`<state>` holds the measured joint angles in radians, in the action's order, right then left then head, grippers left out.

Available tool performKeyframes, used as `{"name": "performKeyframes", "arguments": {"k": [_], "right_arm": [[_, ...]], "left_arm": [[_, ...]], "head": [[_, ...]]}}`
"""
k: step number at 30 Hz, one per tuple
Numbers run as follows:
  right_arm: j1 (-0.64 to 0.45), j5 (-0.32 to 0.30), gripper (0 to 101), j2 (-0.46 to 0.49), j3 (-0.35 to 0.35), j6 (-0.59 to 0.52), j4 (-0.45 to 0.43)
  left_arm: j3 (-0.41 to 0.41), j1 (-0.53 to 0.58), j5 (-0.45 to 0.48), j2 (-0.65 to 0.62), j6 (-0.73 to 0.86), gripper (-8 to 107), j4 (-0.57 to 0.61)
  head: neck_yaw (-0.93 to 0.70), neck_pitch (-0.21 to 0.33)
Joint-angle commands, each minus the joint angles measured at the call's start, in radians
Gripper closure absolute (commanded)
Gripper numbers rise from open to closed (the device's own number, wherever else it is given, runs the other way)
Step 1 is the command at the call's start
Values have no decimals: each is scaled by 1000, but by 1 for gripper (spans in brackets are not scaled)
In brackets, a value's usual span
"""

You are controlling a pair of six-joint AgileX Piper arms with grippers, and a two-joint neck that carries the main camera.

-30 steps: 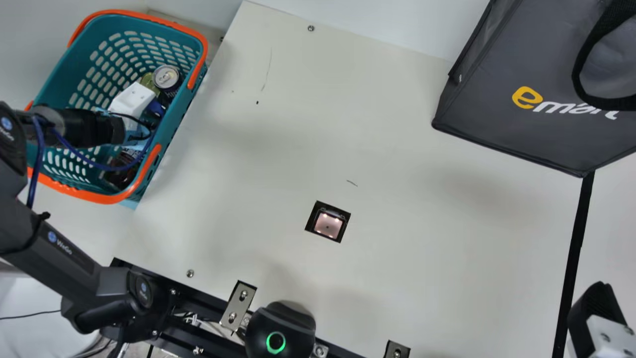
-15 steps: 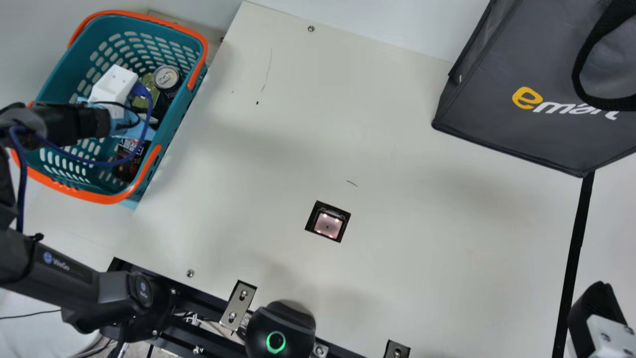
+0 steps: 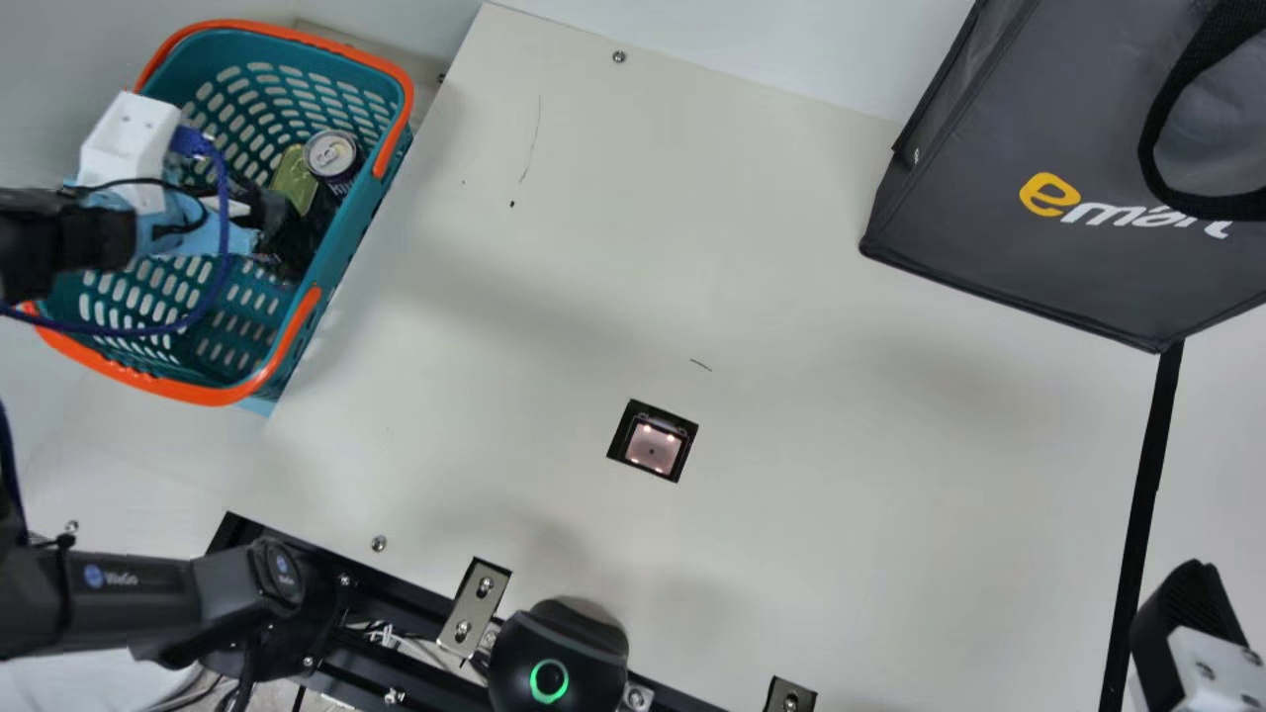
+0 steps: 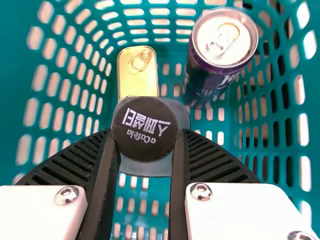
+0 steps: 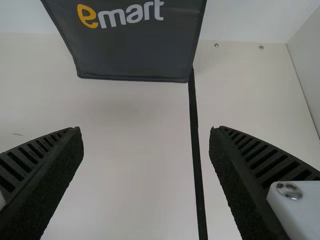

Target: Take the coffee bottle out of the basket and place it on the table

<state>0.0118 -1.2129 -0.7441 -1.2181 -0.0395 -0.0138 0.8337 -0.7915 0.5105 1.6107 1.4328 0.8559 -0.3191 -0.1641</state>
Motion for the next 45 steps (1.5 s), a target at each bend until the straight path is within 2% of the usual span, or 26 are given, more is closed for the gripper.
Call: {"name": "performKeyframes", "arguments": {"k": [1,11,23,37,45], "right_arm": [[0,0,10,0,0,0,0],[0,0,10,0,0,0,0],[0,0,10,0,0,0,0],[0,0,10,0,0,0,0],[0,0,10,0,0,0,0]], "left_arm": [[9,-13,36,-35,-97,89,-55],[67,-52,173,-155,-313,89,-177],[150,-60,302,-266,-508,89,-248],[256,-27,372,-342,-614,89,-282],[283,12,393,-388,-669,89,-303]], "head": [[-2,26],[-2,26],[-2,26],[-2,26],[-2,26]]}}
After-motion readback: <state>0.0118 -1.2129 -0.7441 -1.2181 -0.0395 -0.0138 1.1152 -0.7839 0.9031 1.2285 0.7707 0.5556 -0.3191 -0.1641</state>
